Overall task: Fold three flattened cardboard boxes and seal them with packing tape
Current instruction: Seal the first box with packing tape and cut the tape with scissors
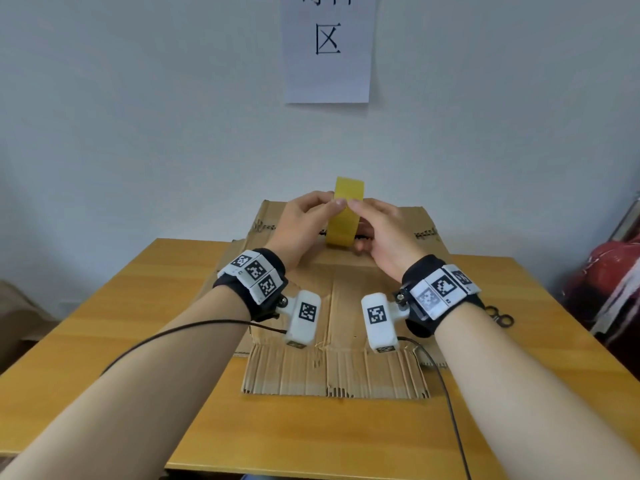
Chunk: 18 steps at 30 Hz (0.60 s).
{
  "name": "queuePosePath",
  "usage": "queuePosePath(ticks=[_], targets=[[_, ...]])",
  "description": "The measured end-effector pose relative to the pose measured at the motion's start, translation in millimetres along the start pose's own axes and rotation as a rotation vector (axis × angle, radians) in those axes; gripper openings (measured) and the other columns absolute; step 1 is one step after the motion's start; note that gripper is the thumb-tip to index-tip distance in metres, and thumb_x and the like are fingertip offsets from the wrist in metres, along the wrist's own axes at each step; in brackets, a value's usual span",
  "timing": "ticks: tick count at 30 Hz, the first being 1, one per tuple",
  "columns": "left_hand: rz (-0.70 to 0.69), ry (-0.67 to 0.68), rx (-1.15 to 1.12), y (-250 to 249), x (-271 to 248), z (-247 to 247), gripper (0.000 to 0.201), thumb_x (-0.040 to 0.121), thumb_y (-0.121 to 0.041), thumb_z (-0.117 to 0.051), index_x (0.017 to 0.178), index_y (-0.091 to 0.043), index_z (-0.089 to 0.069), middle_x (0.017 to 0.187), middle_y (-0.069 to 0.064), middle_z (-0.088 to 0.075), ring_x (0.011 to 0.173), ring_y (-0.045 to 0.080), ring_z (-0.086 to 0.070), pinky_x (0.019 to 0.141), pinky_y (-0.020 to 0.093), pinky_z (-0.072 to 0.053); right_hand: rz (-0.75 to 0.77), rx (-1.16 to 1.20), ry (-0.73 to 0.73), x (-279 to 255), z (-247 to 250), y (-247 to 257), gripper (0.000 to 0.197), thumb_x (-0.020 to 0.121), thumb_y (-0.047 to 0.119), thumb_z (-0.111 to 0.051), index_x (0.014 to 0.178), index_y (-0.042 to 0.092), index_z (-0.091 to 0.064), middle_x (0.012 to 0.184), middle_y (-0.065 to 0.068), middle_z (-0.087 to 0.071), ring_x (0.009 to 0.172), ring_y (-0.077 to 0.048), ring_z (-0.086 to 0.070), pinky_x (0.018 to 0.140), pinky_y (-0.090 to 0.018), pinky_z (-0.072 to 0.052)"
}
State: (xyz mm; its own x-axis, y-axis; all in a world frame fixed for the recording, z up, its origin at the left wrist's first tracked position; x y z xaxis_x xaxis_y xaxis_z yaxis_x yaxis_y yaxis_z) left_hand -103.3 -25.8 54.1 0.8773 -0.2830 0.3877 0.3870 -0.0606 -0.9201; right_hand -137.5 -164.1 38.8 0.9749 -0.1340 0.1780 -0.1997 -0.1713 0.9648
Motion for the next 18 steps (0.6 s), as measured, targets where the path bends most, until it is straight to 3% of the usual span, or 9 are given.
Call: queuePosePath(ticks=[4,7,10,13,18], targets=[[0.004,0.077,-0.011,-1,-2,-5,0.016,0.095,-0.020,-0.066,0.104,-0.007,-0.070,0.094,-0.002,-0.074,0.087,0.007,-0.068,0.078,0.018,-0.051,0.011,0.063,0.015,3,-1,0,0.019,0.097,0.029,-0.065,0.094,0.011,-0.066,0.097,-0.013,-0.069,0.076,-0.023,-0.067,0.039,-0.025,-0.041],[0.008,0.064,-0.024,2,-2,-4,0.017,0.093,-0.020,-0.069,0.107,-0.010,-0.068,0.097,-0.001,-0.073,0.090,0.009,-0.068,0.082,0.023,-0.052,0.066,0.129,0.046,3,-4,-1,0.011,0.100,0.020,-0.060,0.099,0.012,-0.067,0.100,-0.011,-0.070,0.083,-0.023,-0.067,0.047,-0.027,-0.047],[0.014,0.056,-0.026,6,1,-3,0.017,0.091,-0.022,-0.072,0.102,-0.010,-0.065,0.097,0.003,-0.070,0.089,0.012,-0.067,0.087,0.028,-0.053,0.120,0.154,0.080,3,-4,2,0.014,0.099,0.010,-0.058,0.109,0.012,-0.068,0.101,-0.001,-0.074,0.088,-0.015,-0.068,0.060,-0.027,-0.052],[0.038,0.047,-0.032,9,1,-2,0.019,0.091,-0.028,-0.073,0.098,-0.012,-0.067,0.096,0.007,-0.072,0.088,0.012,-0.067,0.087,0.027,-0.053,0.093,0.119,0.077,1,-2,0,0.016,0.097,0.008,-0.060,0.106,0.016,-0.072,0.098,0.002,-0.074,0.088,-0.014,-0.067,0.057,-0.026,-0.047],[0.028,0.013,-0.068,10,-2,3,0.018,0.090,-0.025,-0.073,0.094,-0.008,-0.071,0.099,0.011,-0.074,0.091,0.017,-0.069,0.091,0.031,-0.054,0.029,0.056,0.033,2,-1,-5,0.010,0.096,0.018,-0.065,0.093,0.015,-0.074,0.093,-0.010,-0.070,0.077,-0.021,-0.062,0.046,-0.025,-0.037]])
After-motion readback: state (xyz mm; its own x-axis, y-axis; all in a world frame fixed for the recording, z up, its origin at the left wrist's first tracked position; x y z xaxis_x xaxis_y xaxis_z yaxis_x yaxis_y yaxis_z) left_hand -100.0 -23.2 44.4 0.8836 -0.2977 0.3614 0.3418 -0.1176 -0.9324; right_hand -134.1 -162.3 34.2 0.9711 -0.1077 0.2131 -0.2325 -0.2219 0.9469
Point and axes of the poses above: each hand's wrist, its own x-axis towards the middle knuckle, its own z-axis out of the back of the hand, y = z × x, the point moved 8 cm from there along x, towards the middle knuckle
